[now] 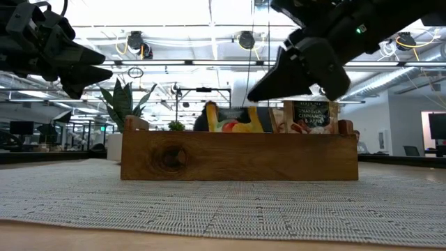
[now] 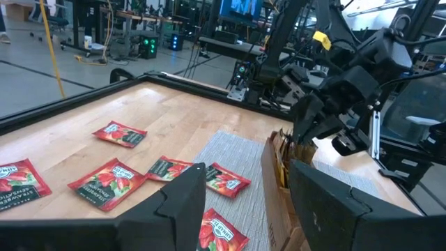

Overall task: Pick & Place Tea
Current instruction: Put the yellow tea bag into the middle compartment of the wood organizer, then put the red tea bag into the left compartment of the wood organizer

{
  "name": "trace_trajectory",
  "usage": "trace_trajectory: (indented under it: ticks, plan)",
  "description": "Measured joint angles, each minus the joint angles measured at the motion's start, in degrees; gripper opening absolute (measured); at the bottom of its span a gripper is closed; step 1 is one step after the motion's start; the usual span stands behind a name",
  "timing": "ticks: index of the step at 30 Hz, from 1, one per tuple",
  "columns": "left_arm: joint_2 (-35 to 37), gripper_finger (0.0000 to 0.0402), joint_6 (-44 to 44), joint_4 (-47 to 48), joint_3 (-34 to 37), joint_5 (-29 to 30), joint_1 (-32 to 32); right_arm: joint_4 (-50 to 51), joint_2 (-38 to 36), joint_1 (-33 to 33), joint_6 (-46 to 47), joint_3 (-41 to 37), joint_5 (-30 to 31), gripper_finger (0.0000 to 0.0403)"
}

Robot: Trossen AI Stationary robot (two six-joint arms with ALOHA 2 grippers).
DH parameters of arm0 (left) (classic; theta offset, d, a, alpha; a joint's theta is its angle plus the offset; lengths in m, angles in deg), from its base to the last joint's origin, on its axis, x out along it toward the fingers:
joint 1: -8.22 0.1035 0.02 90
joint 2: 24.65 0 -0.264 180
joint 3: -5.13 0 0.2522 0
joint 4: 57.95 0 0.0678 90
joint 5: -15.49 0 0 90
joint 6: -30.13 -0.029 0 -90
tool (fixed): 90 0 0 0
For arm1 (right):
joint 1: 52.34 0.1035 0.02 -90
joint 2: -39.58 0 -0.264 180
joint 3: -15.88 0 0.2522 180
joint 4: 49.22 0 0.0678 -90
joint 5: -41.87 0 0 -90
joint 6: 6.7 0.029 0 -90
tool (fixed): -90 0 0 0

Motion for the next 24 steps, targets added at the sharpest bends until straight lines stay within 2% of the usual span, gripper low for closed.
trace_trajectory:
  ticks: [8,14,18,21,24]
  plan:
    - [0.00,0.0205,0.00,0.00,0.00,0.00,-0.01,-5.51,-0.20,0.38,-7.70,0.00,1.67,0.0060]
    - [0.00,0.0205,0.01,0.00,0.00,0.00,-0.01,-2.47,-7.35,2.80,-8.04,-1.49,2.41,0.0064]
    - [0.01,0.0205,0.00,-0.11,-0.02,0.00,0.00,-3.02,-18.43,1.34,-6.08,-9.20,-8.48,0.0055]
    - [0.00,0.0205,0.01,-0.14,-0.02,0.00,0.00,-4.51,-28.50,-4.19,-3.52,-17.23,-19.38,0.0047]
    - [0.00,0.0205,0.01,-0.10,-0.04,0.00,-0.01,-8.26,-39.09,-11.34,-2.66,-26.81,-26.29,0.0040]
